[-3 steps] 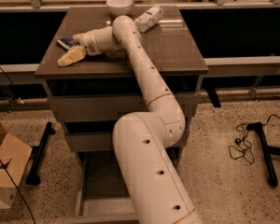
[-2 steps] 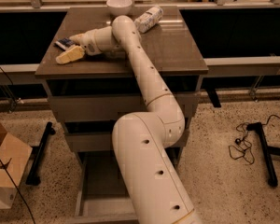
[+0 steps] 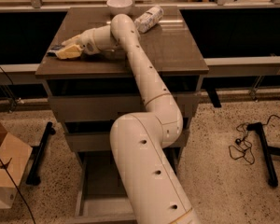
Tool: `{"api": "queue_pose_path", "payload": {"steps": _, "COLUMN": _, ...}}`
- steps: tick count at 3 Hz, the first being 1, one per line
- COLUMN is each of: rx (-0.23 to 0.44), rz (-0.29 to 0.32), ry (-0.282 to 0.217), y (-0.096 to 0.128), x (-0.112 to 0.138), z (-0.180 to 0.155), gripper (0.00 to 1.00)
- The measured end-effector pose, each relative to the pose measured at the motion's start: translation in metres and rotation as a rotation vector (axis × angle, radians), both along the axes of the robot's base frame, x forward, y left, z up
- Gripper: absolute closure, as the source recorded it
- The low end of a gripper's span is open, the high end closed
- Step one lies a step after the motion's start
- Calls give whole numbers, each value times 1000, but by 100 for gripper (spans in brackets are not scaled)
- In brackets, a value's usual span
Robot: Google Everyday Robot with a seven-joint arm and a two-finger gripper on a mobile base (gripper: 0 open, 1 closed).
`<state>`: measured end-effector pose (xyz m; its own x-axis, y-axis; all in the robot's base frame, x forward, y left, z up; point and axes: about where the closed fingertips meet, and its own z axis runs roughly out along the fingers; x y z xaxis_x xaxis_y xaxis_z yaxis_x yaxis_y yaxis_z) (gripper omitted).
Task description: Place rxbar blueberry into bottom drawer
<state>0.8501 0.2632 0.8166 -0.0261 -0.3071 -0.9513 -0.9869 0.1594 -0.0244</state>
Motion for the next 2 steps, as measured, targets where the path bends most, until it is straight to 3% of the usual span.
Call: {"api": "queue_pose_path", "payload": {"steps": 2, "rx": 0, "rz": 0, "ry": 0, "y": 0, "x": 0, "z": 0, "gripper": 100}}
